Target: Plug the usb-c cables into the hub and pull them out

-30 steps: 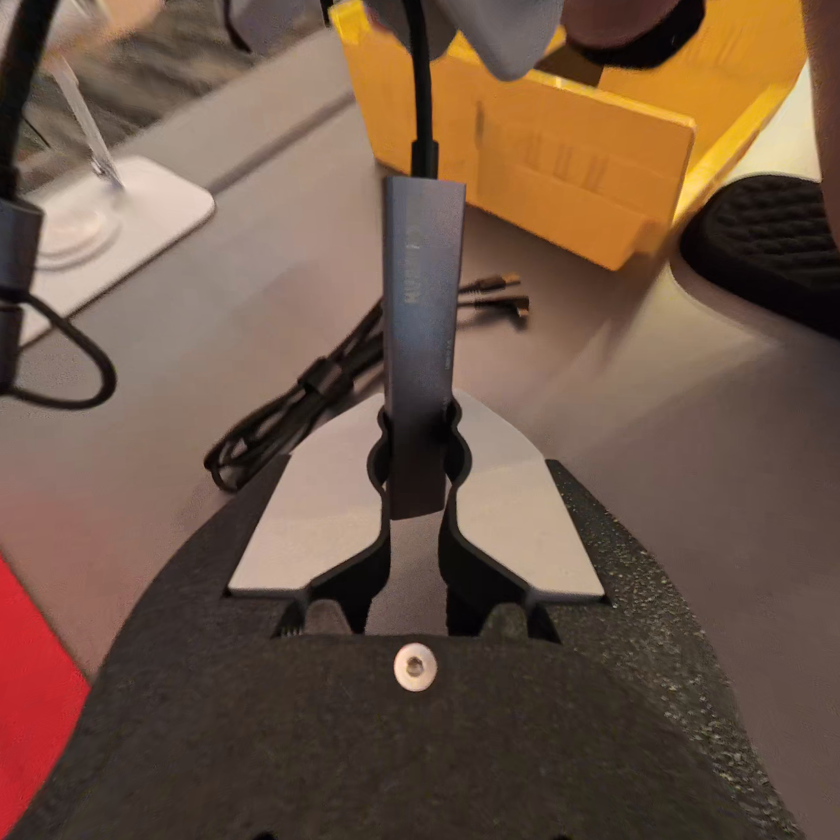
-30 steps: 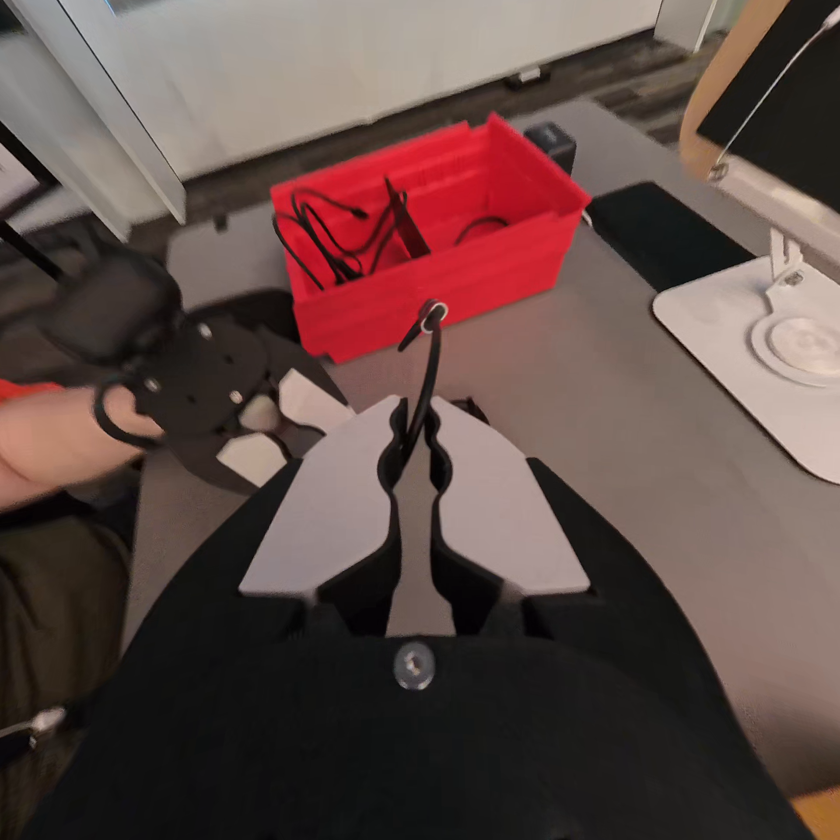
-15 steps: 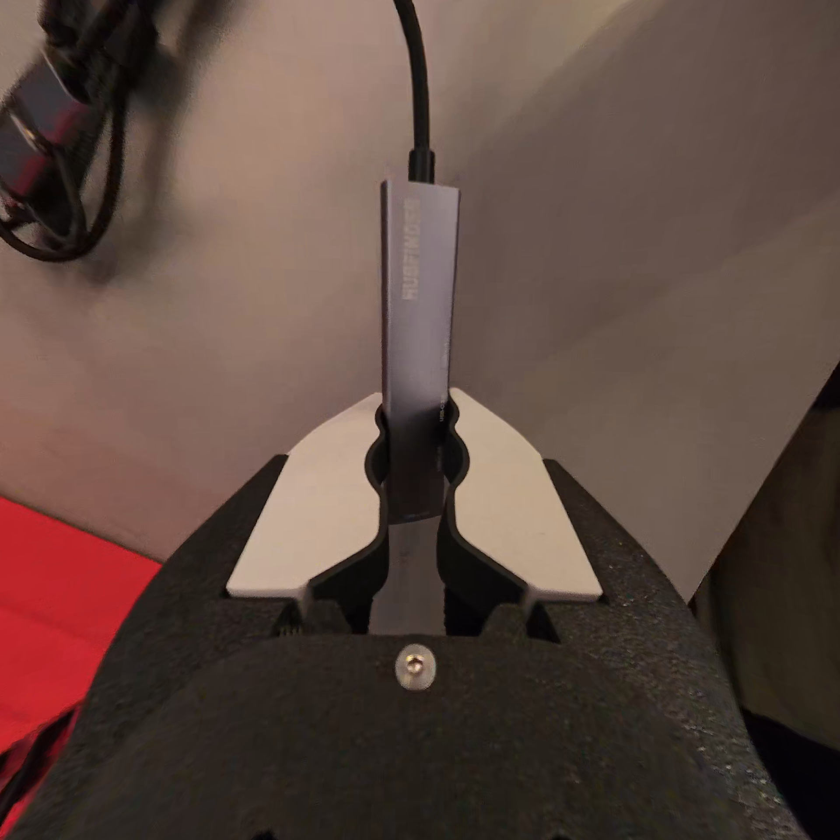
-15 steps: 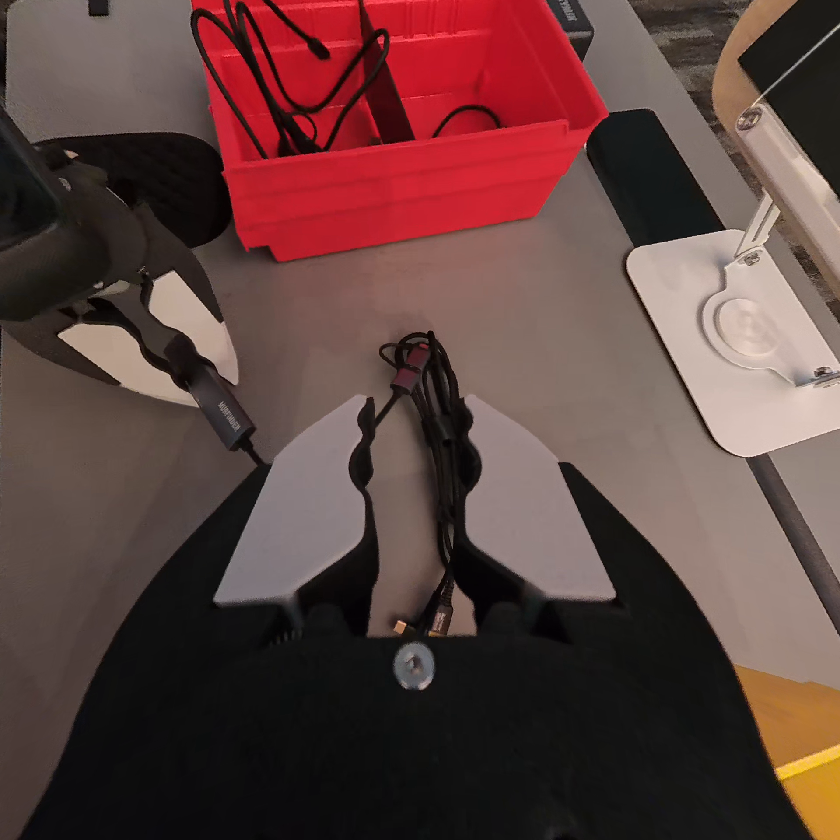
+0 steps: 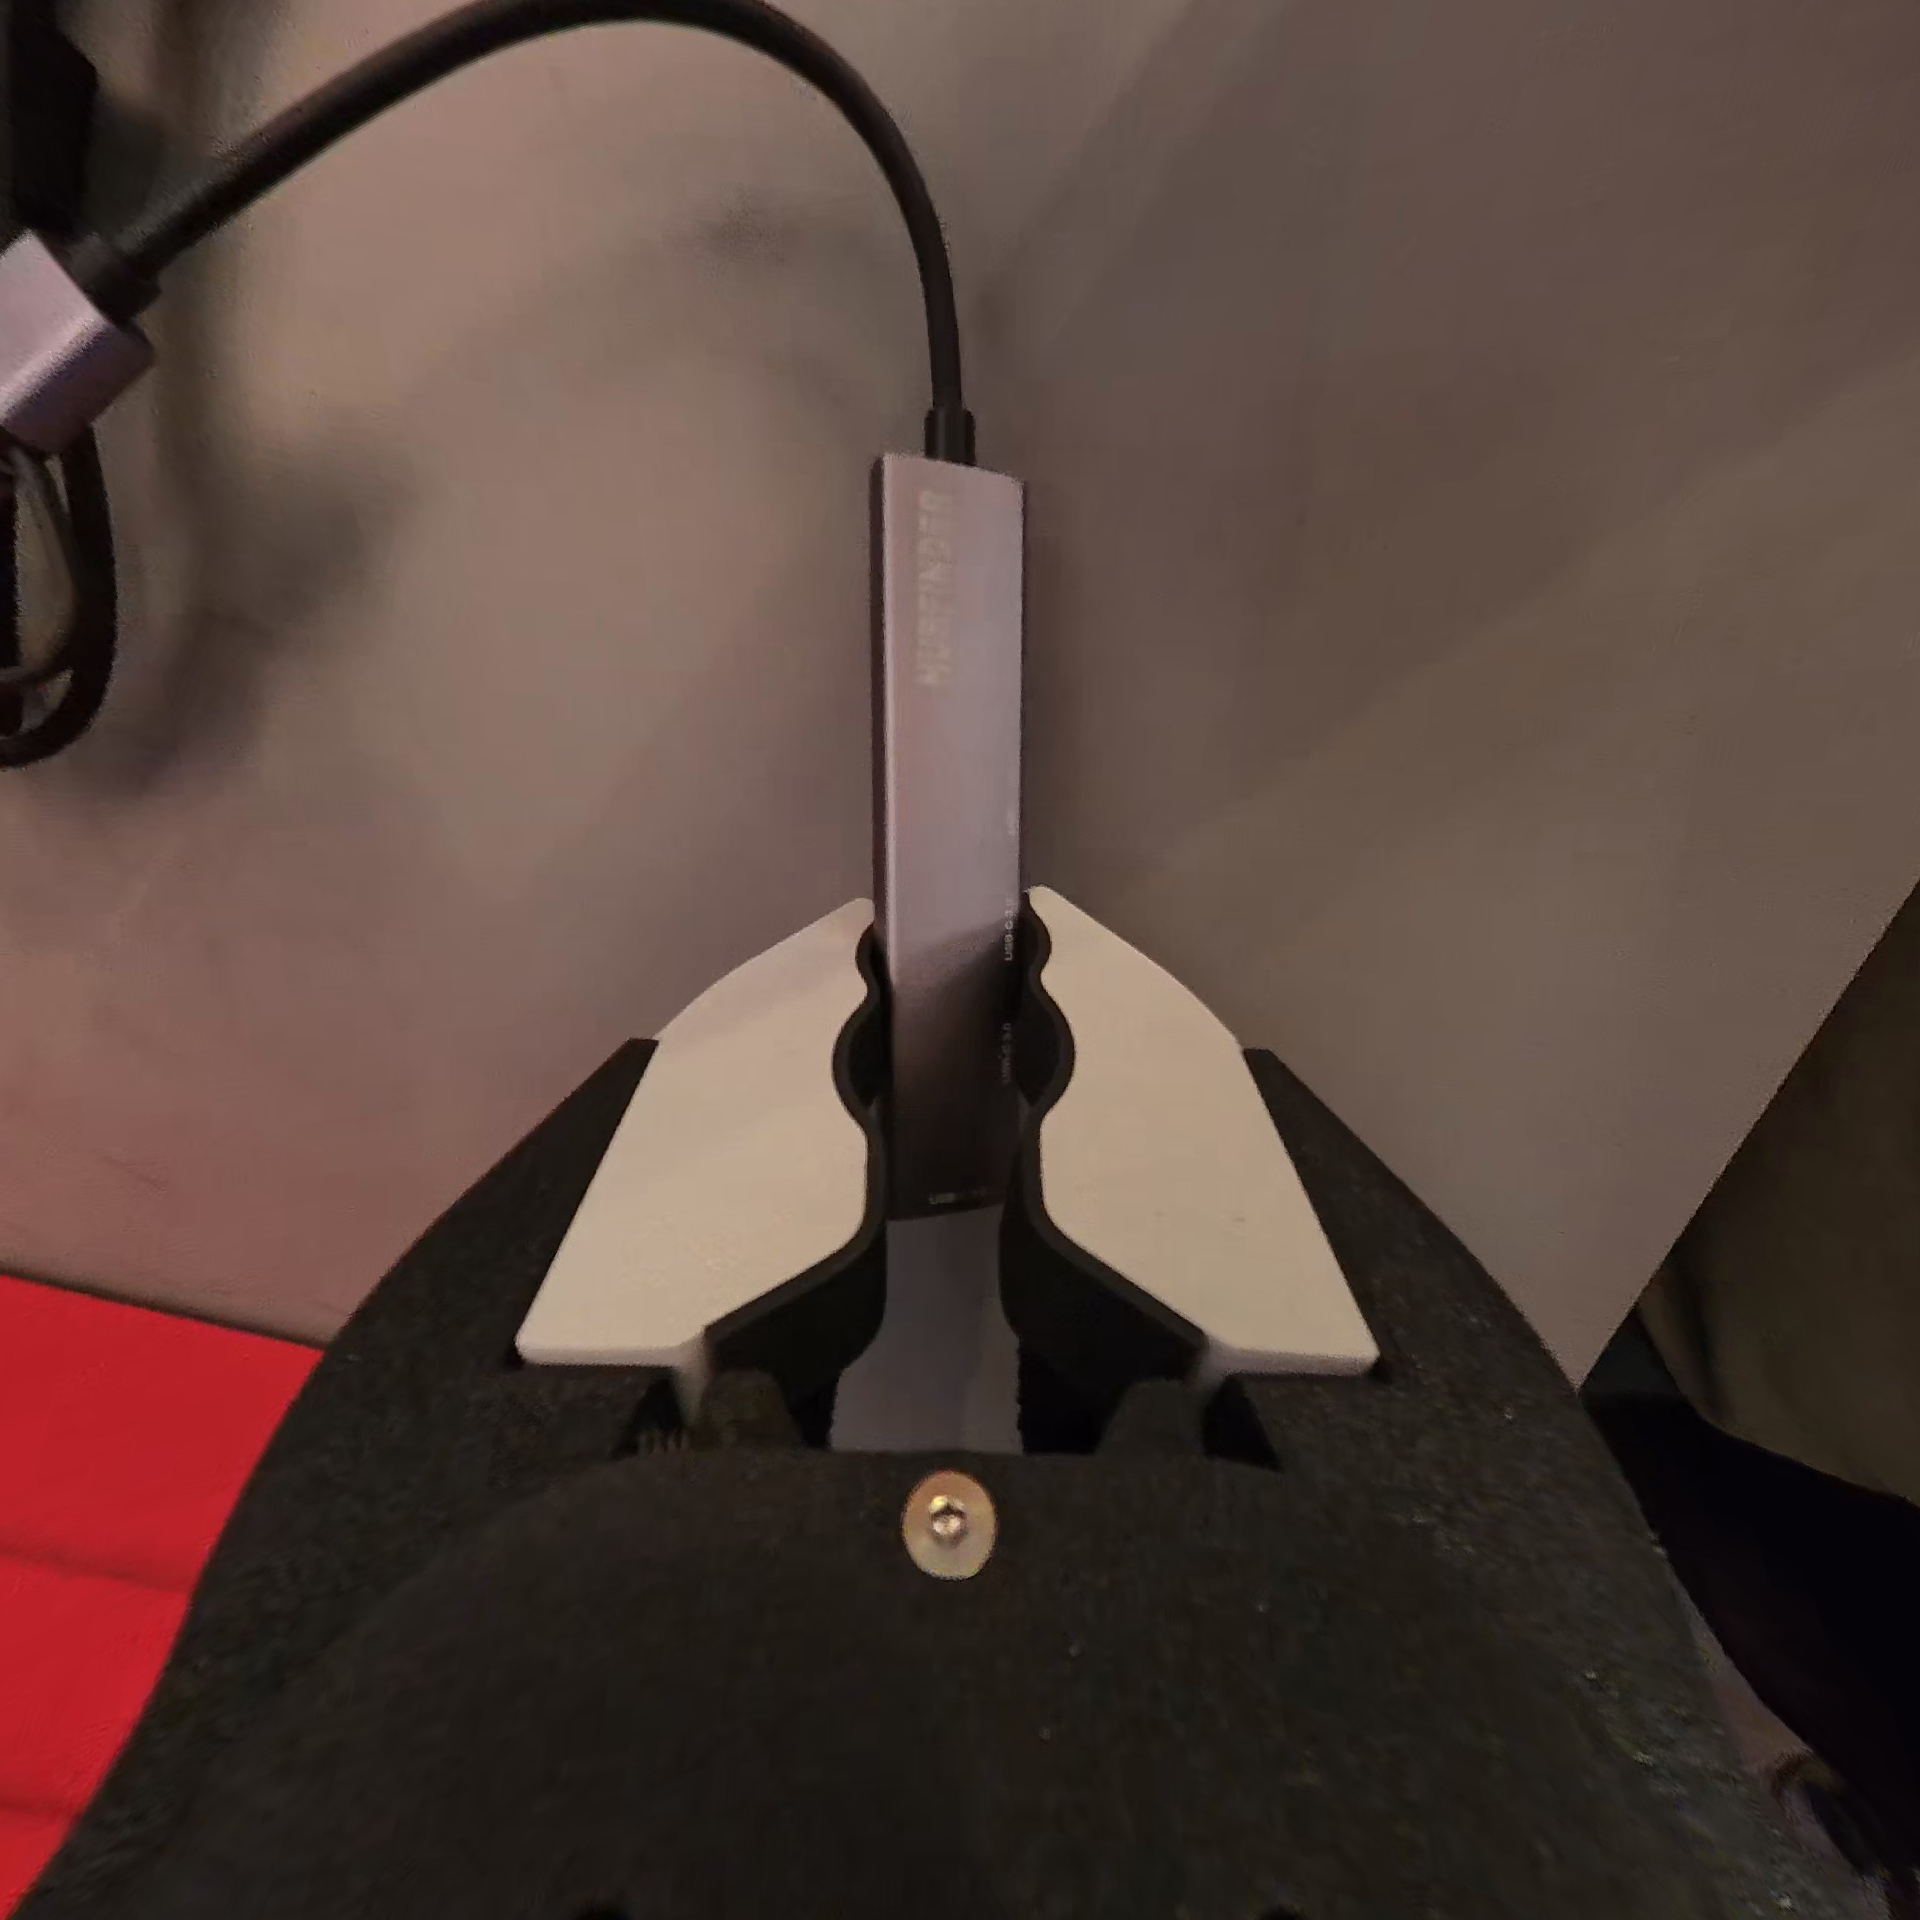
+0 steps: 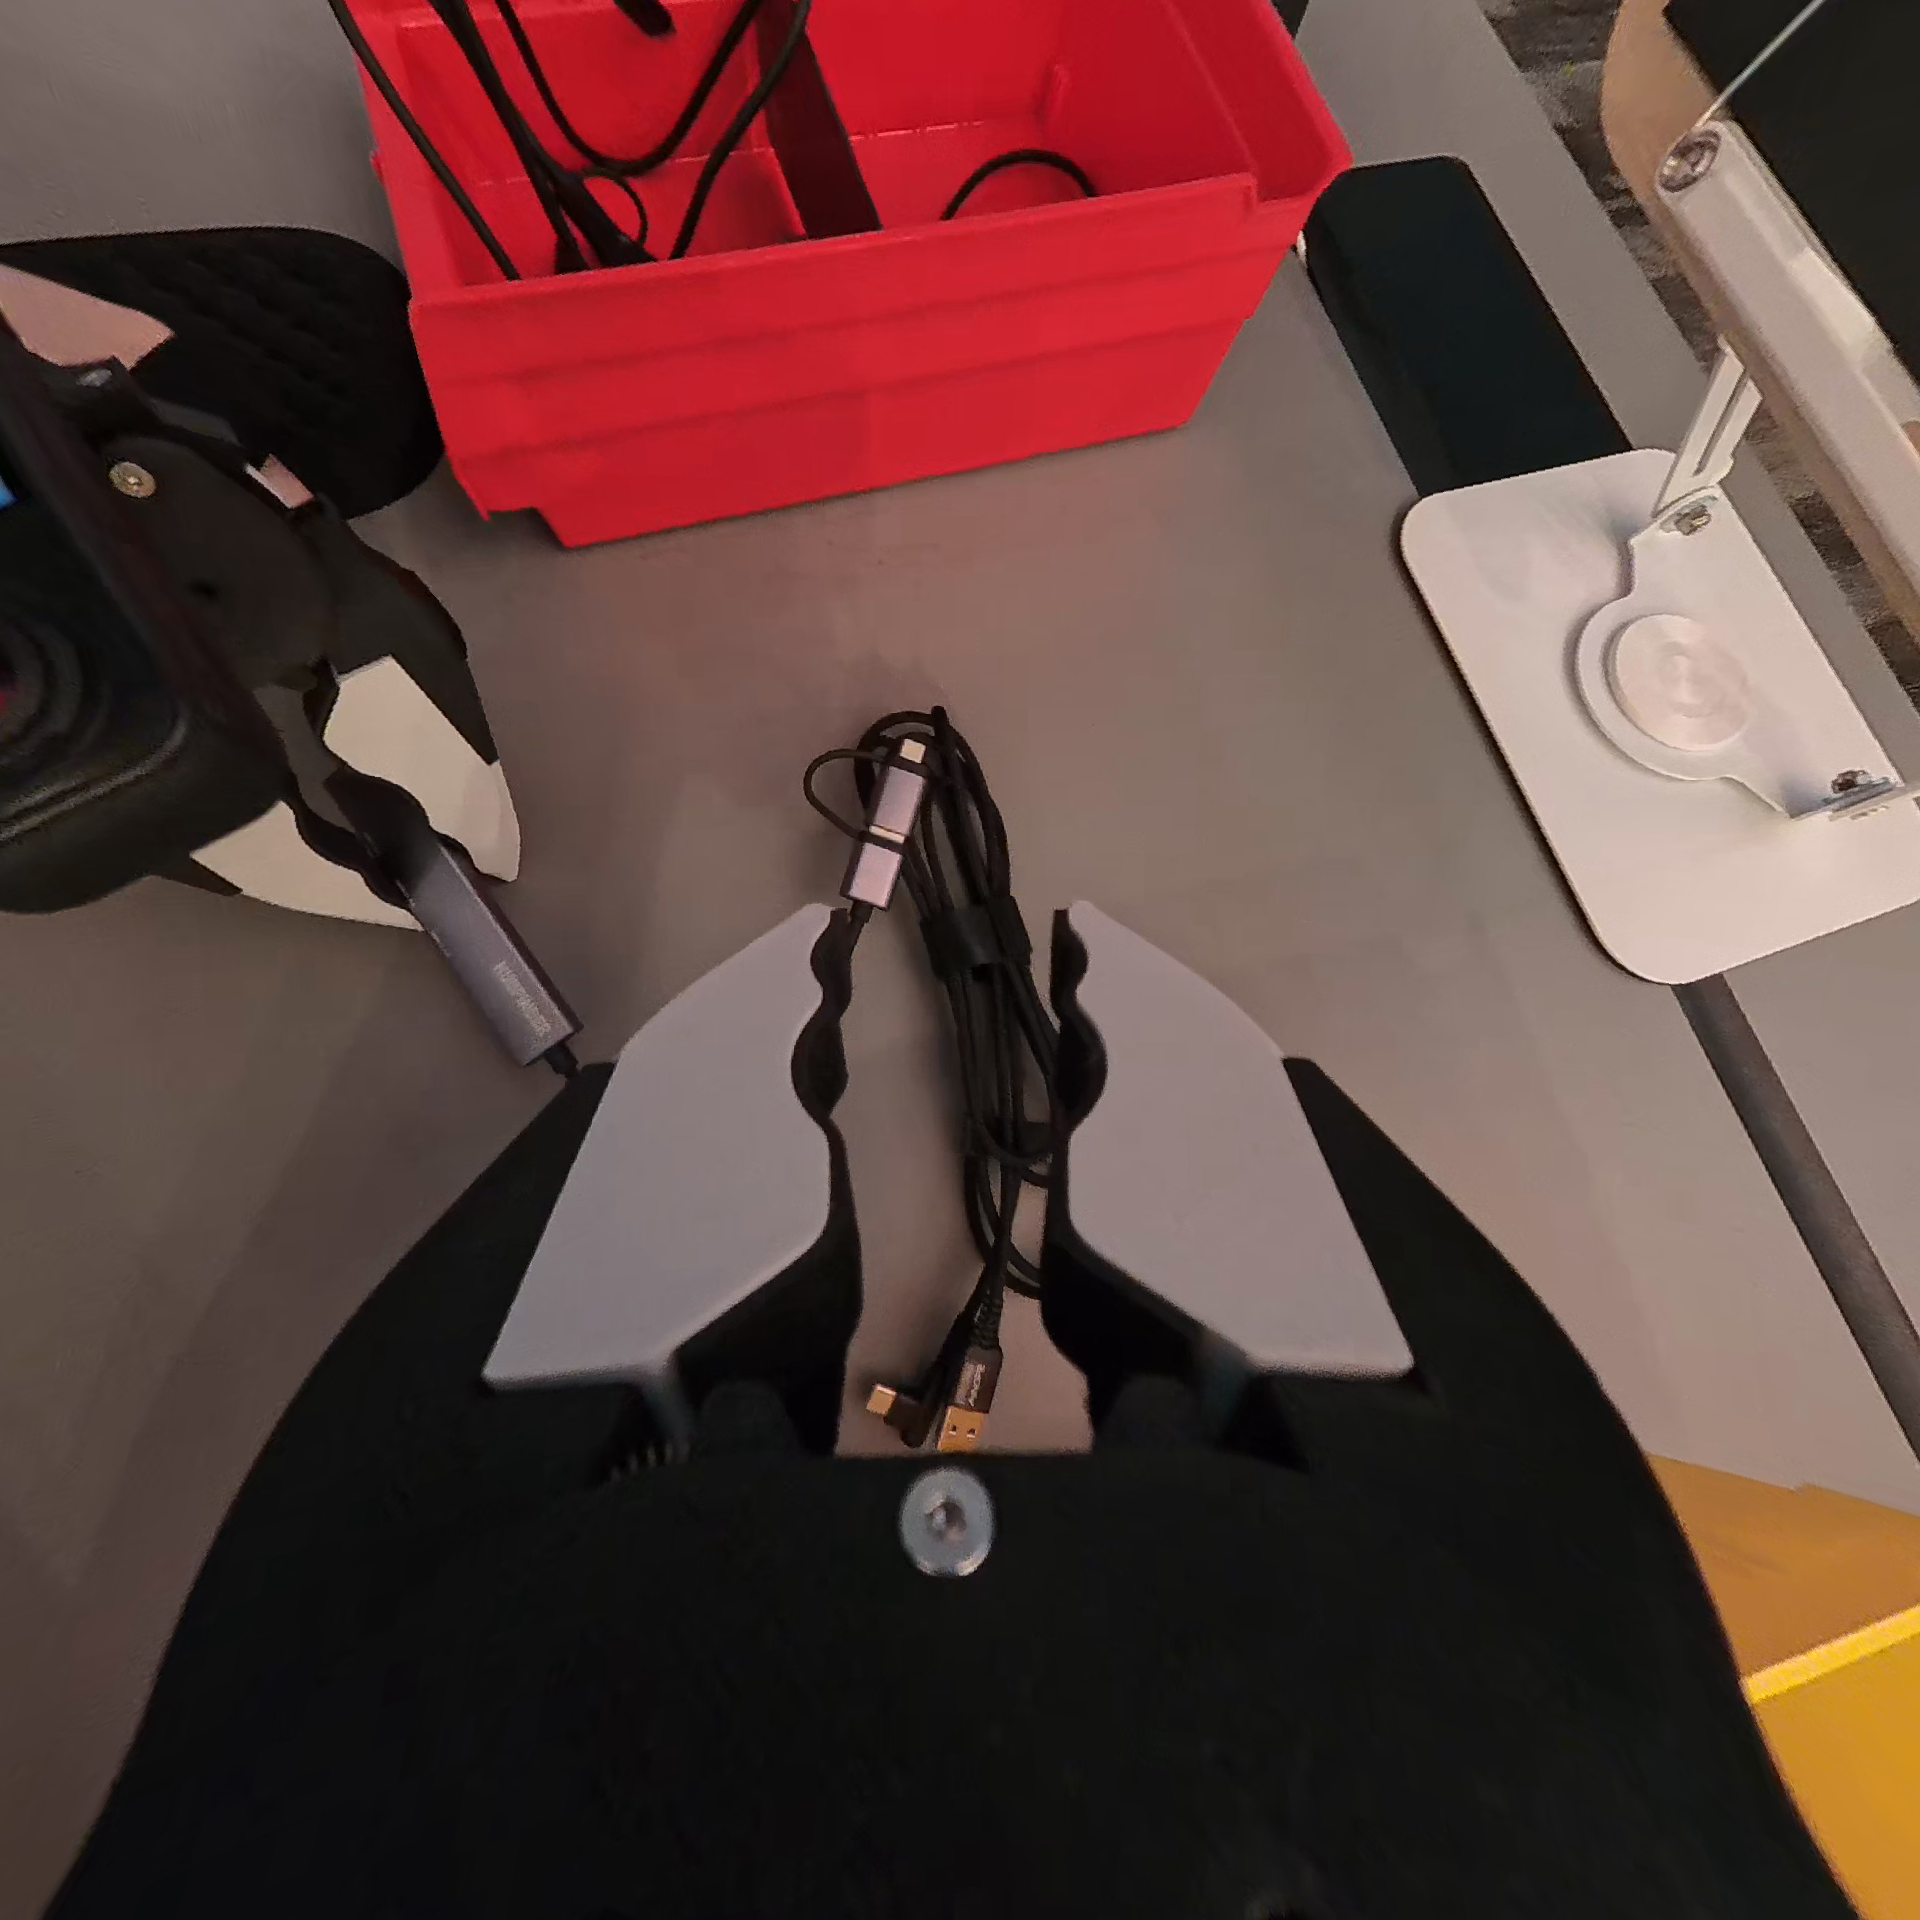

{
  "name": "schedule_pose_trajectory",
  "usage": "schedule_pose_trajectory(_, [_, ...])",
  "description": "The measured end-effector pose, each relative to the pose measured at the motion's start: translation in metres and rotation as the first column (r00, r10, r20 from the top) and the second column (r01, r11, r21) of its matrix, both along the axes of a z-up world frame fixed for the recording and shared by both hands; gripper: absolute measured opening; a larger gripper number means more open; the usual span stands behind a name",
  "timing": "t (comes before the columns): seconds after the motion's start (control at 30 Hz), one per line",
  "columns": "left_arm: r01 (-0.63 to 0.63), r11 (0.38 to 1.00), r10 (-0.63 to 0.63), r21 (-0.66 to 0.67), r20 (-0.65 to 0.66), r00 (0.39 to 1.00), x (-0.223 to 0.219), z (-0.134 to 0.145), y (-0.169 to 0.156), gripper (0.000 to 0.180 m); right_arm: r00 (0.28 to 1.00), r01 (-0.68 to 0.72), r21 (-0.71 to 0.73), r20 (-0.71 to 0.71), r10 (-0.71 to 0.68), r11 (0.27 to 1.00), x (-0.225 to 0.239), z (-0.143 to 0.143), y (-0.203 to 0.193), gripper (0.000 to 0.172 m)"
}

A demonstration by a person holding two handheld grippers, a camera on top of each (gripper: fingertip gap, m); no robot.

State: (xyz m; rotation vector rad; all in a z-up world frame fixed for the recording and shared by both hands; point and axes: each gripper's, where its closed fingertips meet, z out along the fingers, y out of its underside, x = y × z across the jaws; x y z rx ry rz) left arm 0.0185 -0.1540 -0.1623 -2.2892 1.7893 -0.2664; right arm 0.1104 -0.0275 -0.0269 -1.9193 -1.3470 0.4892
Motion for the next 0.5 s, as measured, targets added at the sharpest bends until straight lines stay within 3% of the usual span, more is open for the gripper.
schedule_pose_trajectory(0.13, [0.011,1.000,-0.011,0.004,-0.008,1.000,0.003,0.001,0.003,0.024,1.000,0.015,-0.002,-0.010,-0.015,1.000,0.005,0.002,0.004,0.038])
schedule_pose_trajectory(0.3, [-0.034,0.996,0.023,0.085,0.119,0.993,0.011,0.022,0.013,0.043,0.999,0.024,0.006,-0.025,-0.024,1.000,0.009,0.007,0.006,0.038])
schedule_pose_trajectory(0.43, [-0.169,0.945,0.091,0.279,0.271,0.958,-0.018,0.078,0.040,0.041,0.999,0.032,0.015,-0.037,-0.031,0.999,0.013,0.012,0.006,0.038])
schedule_pose_trajectory(0.5, [-0.301,0.867,0.169,0.398,0.332,0.928,-0.059,0.119,0.059,0.036,0.998,0.035,0.024,-0.047,-0.033,0.999,0.014,0.016,0.007,0.038])
